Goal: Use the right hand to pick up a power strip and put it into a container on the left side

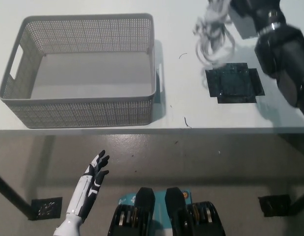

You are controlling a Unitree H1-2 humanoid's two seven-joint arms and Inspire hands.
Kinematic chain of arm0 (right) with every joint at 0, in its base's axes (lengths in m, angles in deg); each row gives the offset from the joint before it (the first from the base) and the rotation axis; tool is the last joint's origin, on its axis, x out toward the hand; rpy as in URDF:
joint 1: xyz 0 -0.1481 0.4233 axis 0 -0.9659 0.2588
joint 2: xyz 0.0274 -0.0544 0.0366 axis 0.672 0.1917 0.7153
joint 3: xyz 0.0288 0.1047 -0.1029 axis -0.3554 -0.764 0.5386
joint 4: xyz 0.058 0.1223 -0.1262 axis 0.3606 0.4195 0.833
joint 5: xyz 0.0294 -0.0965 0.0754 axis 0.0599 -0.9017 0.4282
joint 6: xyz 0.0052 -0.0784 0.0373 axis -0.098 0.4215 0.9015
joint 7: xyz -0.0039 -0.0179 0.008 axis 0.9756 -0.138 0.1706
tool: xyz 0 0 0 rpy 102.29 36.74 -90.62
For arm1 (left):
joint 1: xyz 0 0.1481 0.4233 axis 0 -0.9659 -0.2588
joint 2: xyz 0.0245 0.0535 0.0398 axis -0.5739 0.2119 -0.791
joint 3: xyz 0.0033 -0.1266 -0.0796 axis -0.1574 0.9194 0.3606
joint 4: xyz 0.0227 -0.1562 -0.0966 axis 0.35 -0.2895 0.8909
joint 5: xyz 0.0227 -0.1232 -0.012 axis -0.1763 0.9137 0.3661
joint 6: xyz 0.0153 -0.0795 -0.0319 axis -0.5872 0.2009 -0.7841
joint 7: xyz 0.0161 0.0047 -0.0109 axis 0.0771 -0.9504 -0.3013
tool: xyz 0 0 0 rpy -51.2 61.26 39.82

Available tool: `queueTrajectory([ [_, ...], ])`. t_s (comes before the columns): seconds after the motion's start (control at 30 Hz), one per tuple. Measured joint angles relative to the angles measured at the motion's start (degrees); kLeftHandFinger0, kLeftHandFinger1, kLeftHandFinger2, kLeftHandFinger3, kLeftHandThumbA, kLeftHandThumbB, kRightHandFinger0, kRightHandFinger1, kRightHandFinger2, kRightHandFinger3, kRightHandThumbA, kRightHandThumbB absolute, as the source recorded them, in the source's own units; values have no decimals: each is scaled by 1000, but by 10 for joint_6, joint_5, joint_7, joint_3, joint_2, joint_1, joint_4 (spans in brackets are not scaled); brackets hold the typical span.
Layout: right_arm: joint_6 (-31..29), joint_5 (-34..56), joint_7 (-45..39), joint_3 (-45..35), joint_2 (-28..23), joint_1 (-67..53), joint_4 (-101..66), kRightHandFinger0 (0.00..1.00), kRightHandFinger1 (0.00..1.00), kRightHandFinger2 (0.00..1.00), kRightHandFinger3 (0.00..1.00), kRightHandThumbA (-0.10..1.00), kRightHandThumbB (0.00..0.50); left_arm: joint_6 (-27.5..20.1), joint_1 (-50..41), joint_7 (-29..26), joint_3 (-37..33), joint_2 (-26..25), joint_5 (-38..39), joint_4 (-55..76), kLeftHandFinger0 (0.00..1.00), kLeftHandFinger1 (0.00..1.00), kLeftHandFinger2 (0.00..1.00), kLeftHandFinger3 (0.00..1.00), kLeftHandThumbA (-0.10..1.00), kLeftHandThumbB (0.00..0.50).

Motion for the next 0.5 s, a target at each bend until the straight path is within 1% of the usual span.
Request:
queueTrajectory([
  [0.1, -6, -1, 11, 0, 0, 23, -4, 0, 15, 540, 142, -100, 217, 0, 0, 0, 0, 0, 0, 0, 879, 947, 960, 1000, 1000, 80],
  [0.13, -8, -2, 15, 0, 0, 31, -4, 0, 12, 584, 195, -100, 184, 0, 0, 0, 0, 0, 0, 0, 876, 944, 957, 1000, 1000, 80],
  [0.17, -9, -2, 17, 0, 0, 37, -4, 0, 3, 576, 238, -100, 175, 0, 0, 0, 0, -1, 0, 0, 875, 944, 956, 1000, 1000, 77],
  [0.2, -11, -2, 19, 0, 1, 42, -4, 0, 1, 533, 246, -100, 185, 0, 0, 0, 0, -1, 0, 0, 875, 943, 956, 1000, 1000, 76],
  [0.27, -13, -3, 23, -1, 2, 54, -4, 0, 0, 458, 300, -100, 240, 0, 0, 0, 0, -1, 0, 0, 876, 943, 957, 1000, 1000, 75],
  [0.3, -14, -3, 23, -1, 3, 57, -4, 0, 0, 421, 304, -100, 259, 0, 0, 0, 0, -1, 0, 0, 877, 944, 957, 1000, 1000, 74],
  [0.33, -15, -3, 24, -1, 5, 67, -4, 0, 0, 414, 302, -100, 261, 0, 0, 0, 0, -2, 0, 0, 877, 943, 958, 1000, 1000, 75],
  [0.37, -15, -3, 24, -1, 7, 71, -4, 0, 0, 383, 311, -100, 330, 0, 0, 0, 0, -2, 0, 0, 878, 944, 958, 1000, 1000, 77],
  [0.4, -16, -3, 24, -1, 12, 77, -4, 0, 0, 374, 292, -100, 335, 0, 0, 0, 0, -2, 0, 0, 881, 945, 960, 1000, 1000, 83],
  [0.43, -16, -3, 24, -1, 15, 81, -3, 0, 0, 354, 161, -100, 269, 0, 0, 0, 0, -2, 0, 0, 881, 944, 961, 1000, 1000, 82],
  [0.47, -16, -3, 23, -1, 23, 88, -2, 0, 0, 387, 112, -100, 232, 0, 0, 0, 0, -2, 0, 0, 882, 945, 962, 1000, 1000, 83],
  [0.5, -16, -3, 23, -1, 27, 92, -1, 0, 17, 480, 106, -100, 197, 0, 0, 0, 0, -2, 0, 0, 883, 945, 962, 1000, 1000, 84],
])
